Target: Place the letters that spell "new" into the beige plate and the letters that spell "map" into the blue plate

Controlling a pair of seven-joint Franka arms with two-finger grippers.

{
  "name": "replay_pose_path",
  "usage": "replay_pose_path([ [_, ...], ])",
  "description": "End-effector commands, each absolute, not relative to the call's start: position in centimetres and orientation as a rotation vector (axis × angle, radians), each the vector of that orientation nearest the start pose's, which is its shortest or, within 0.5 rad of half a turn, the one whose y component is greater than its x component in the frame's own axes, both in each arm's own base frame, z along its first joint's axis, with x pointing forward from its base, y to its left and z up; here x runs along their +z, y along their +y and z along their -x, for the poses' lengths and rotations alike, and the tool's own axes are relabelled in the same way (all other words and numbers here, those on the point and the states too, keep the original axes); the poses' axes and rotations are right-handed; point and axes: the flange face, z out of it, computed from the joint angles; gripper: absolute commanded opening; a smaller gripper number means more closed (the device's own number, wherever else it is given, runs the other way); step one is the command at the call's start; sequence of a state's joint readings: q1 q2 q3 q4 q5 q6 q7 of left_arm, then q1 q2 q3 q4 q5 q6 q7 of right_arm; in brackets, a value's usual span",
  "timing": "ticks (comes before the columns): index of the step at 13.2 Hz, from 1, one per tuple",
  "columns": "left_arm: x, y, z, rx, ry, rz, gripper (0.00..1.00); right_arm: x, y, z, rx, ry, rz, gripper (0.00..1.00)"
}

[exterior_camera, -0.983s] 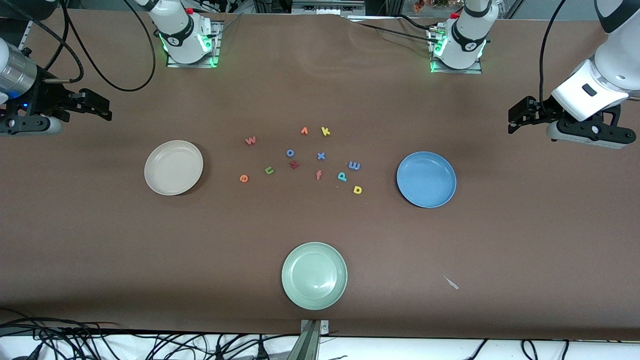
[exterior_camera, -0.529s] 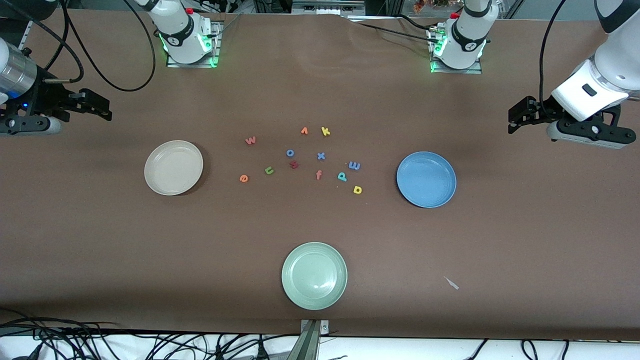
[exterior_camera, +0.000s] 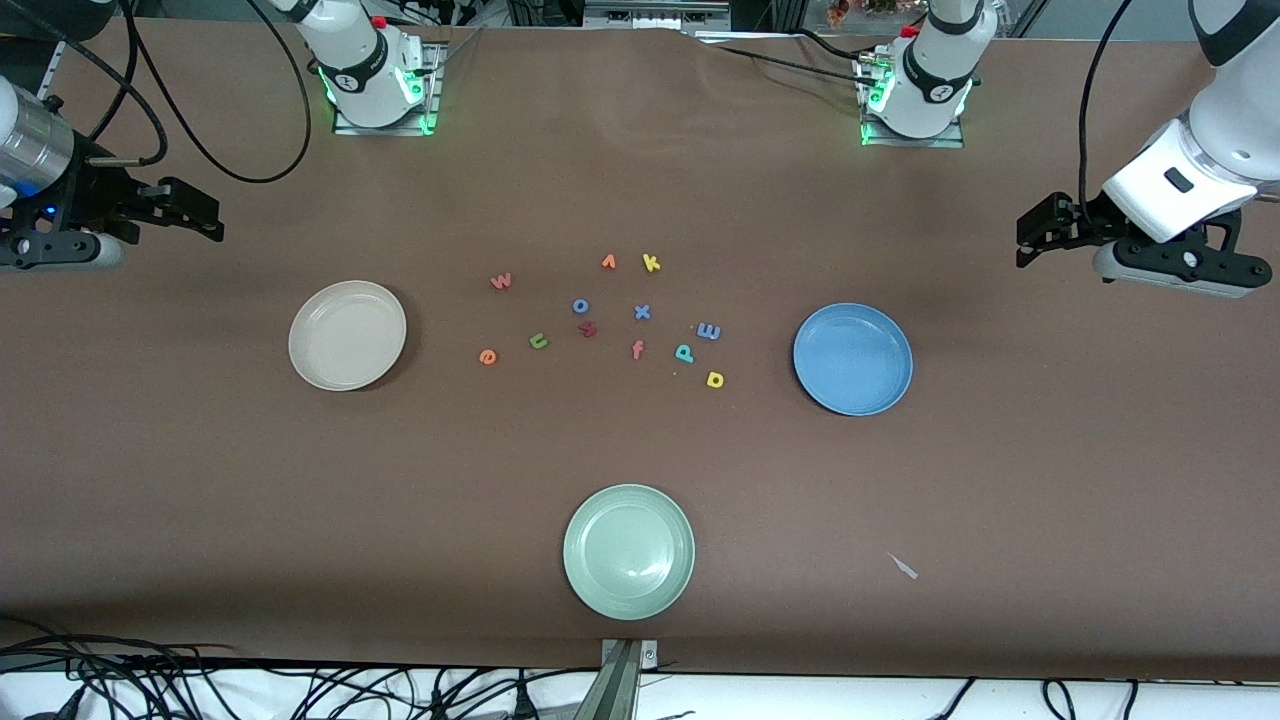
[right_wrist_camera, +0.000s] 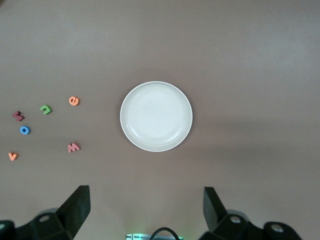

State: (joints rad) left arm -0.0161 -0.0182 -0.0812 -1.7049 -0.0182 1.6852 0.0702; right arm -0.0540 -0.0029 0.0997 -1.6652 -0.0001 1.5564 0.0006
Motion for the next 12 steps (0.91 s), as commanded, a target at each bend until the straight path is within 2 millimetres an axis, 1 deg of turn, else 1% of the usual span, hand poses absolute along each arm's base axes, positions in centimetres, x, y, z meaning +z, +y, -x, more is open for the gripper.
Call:
replay_pose_path([
  [1,58.6,-5.8,-55.5,0.012,0.265,3.122,1.00,58.3,2.6,-54.2,0.159,-0.074,3.138,1.00],
  [7,58.7,-5.7,-55.5,0.009,0.263,3.122,1.00,58.3,2.7,-54.2,0.162,-0.072,3.138,1.00],
  [9,58.7,-5.7,-55.5,0.009,0.263,3.122,1.00,58.2,3.2,-54.1,0.169,-0.084,3.135,1.00],
  [12,58.7,-5.7,-55.5,0.009,0.263,3.122,1.00,57.8,3.6,-54.4,0.172,-0.041,3.120,1.00],
])
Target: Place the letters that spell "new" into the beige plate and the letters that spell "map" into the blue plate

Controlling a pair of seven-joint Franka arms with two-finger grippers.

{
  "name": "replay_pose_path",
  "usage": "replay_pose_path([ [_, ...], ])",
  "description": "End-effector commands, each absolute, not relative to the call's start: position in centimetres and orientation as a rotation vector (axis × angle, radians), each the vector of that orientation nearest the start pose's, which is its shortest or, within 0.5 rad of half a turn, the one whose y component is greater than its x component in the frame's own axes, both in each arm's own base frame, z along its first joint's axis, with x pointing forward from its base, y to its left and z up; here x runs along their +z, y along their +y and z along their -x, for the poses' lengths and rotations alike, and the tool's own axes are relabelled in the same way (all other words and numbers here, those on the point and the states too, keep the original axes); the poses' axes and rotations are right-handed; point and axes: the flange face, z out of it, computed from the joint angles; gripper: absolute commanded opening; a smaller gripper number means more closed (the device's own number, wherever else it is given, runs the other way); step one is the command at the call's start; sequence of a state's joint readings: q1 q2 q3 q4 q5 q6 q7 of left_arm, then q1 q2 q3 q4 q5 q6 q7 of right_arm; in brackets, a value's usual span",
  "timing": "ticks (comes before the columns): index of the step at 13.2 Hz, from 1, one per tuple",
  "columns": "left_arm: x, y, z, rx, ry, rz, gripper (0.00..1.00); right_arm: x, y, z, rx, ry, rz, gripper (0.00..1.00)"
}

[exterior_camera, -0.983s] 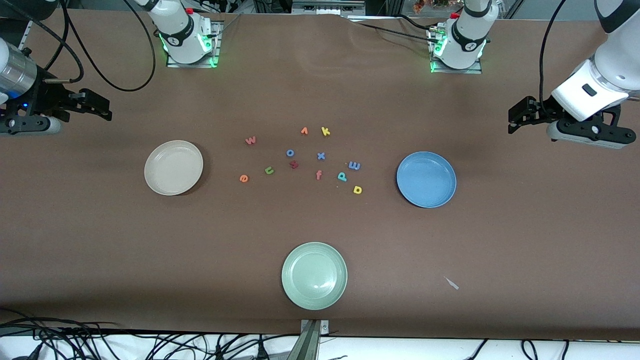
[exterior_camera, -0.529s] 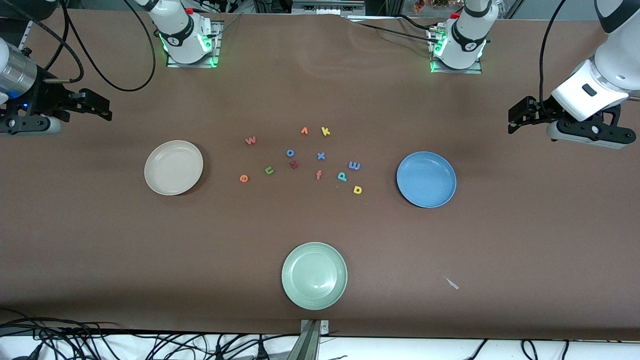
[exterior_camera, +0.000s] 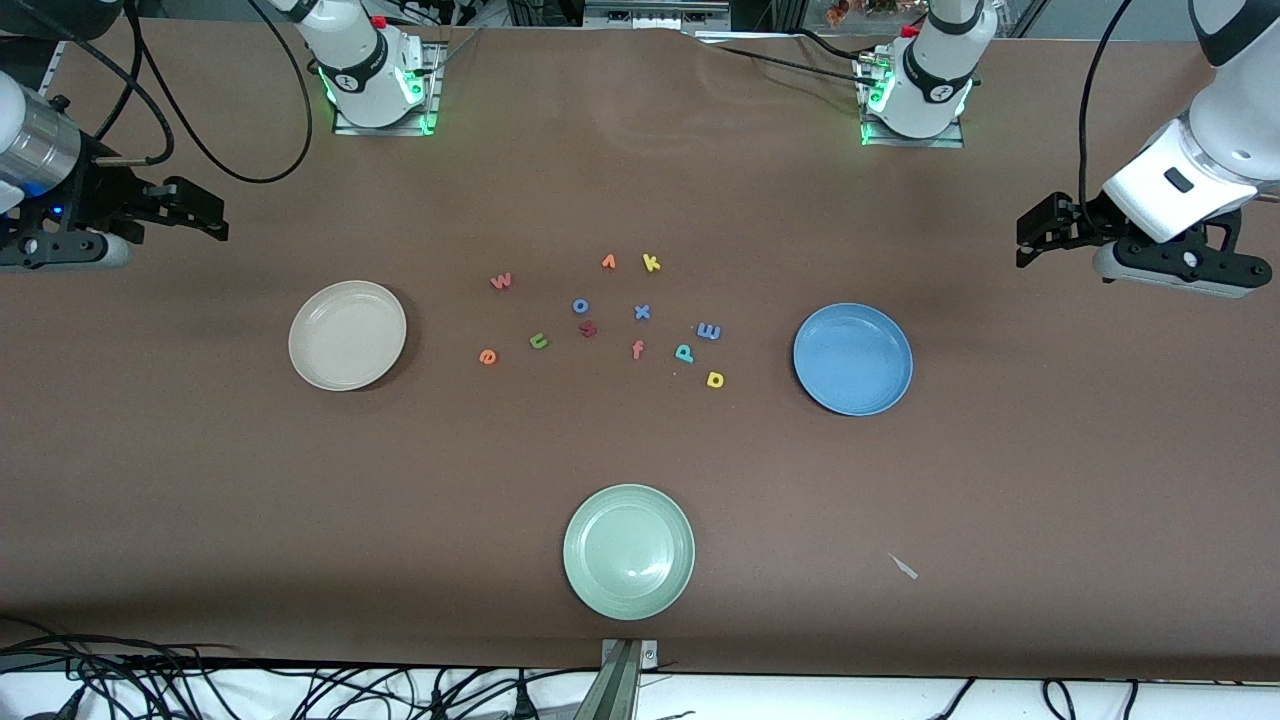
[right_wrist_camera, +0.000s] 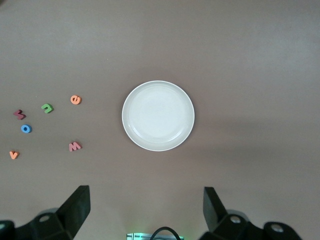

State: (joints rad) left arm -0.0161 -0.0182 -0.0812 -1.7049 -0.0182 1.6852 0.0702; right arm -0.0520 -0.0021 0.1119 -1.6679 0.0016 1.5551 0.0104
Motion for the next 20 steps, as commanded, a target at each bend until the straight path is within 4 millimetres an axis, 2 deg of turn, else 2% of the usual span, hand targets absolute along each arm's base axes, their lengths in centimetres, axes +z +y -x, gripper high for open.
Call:
replay_pose_path([
  [1,58.7,-5.8,-55.5,0.009,0.265,3.122,1.00,57.7,3.8,-54.5,0.167,-0.043,3.116,1.00],
  [2,58.7,-5.8,-55.5,0.009,0.265,3.122,1.00,56.9,4.9,-54.9,0.200,-0.096,3.122,1.00],
  [3,58.6,-5.8,-55.5,0.012,0.265,3.122,1.00,55.3,7.3,-55.6,0.242,-0.192,3.132,1.00],
  [5,58.6,-5.7,-55.5,0.012,0.263,3.122,1.00,54.1,7.9,-56.4,0.278,-0.212,3.124,1.00],
  [6,58.6,-5.7,-55.5,0.012,0.263,3.122,1.00,51.5,8.5,-57.5,0.342,-0.220,3.105,1.00],
  [9,58.7,-5.8,-55.5,0.009,0.265,3.122,1.00,47.8,11.9,-58.8,0.389,-0.274,3.074,1.00],
  [12,58.7,-5.8,-55.5,0.009,0.265,3.122,1.00,42.6,14.7,-60.2,0.372,-0.218,3.086,1.00],
  [15,58.7,-5.9,-55.5,0.009,0.267,3.123,1.00,37.2,18.0,-59.7,0.284,-0.129,3.104,1.00],
  [17,58.7,-5.9,-55.5,0.009,0.267,3.125,1.00,33.6,18.8,-59.5,0.250,-0.091,3.105,1.00],
  [20,58.7,-6.0,-55.5,0.012,0.270,3.125,1.00,28.3,21.0,-58.5,0.204,-0.052,3.099,1.00],
])
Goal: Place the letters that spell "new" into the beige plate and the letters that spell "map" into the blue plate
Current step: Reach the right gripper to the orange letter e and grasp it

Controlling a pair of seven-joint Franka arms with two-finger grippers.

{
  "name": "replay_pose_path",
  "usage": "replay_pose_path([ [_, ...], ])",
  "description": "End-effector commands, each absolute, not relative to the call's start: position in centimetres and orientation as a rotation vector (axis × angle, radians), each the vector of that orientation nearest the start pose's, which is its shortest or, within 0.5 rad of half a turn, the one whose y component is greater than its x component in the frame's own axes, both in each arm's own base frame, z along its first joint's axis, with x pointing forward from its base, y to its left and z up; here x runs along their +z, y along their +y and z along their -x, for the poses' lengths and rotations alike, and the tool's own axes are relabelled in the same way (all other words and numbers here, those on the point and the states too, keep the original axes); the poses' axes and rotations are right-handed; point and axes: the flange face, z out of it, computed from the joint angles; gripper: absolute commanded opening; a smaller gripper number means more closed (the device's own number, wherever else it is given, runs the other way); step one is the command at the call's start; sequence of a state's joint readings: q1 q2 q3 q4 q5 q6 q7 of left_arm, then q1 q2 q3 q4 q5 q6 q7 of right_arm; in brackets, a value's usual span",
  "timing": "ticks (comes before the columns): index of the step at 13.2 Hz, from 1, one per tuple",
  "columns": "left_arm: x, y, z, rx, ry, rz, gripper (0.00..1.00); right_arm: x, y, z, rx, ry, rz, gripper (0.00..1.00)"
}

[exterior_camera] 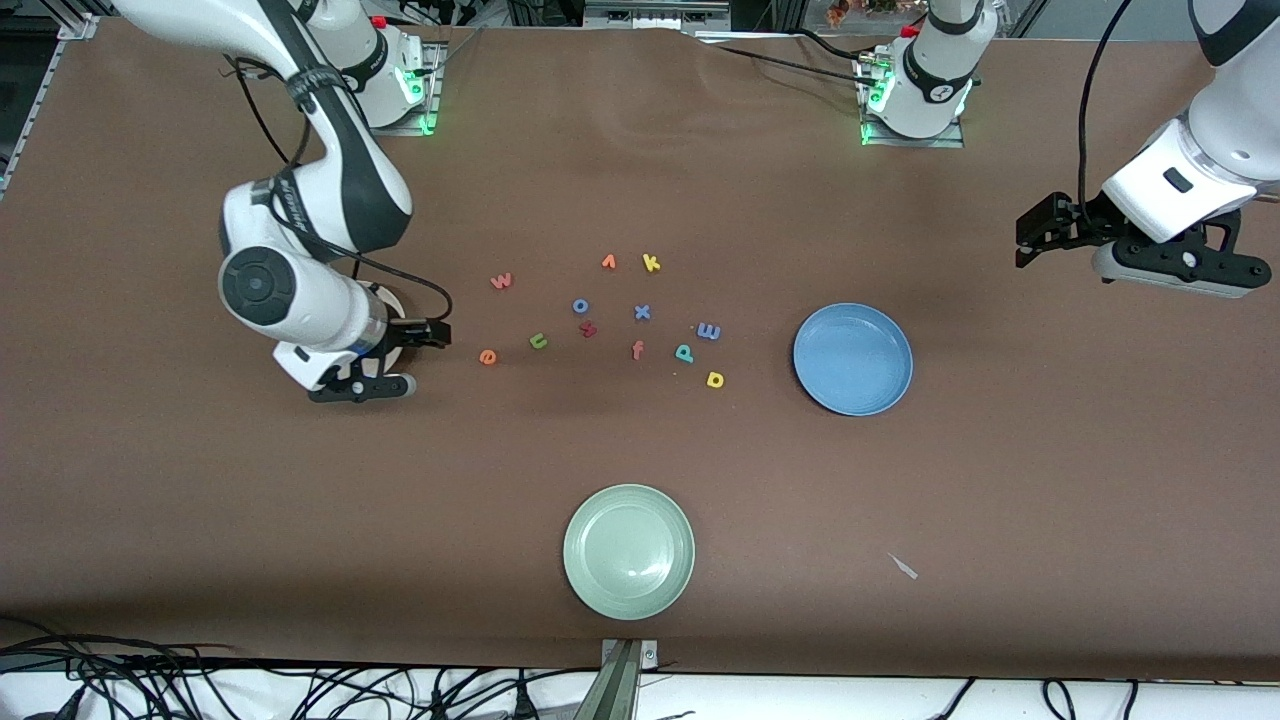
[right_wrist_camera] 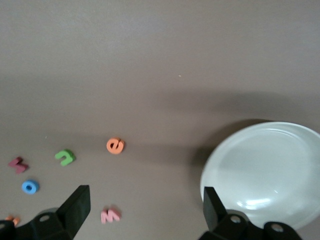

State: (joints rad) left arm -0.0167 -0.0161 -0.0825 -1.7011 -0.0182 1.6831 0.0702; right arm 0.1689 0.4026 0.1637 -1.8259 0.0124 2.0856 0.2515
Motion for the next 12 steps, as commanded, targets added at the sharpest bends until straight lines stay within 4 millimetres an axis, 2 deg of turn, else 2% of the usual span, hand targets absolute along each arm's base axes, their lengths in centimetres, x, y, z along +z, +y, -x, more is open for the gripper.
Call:
replay_pose_path([
  [1,58.7,-5.9,-55.5,0.012,0.267,3.125,1.00,27.0,21.7,-57.8,0.185,-0.033,3.098,1.00],
  [3,58.7,-5.9,-55.5,0.012,0.267,3.125,1.00,24.4,22.4,-56.5,0.149,0.000,3.092,1.00],
  [7,58.8,-6.1,-55.4,0.012,0.267,3.128,1.00,20.6,24.5,-55.3,0.137,0.032,3.086,1.00],
  [11,58.7,-6.8,-55.3,0.022,0.286,3.126,1.00,19.4,24.8,-55.2,0.124,0.029,3.079,0.99],
  [12,58.8,-7.0,-55.2,0.019,0.289,3.127,1.00,18.7,24.9,-55.2,0.116,0.026,3.075,0.96],
])
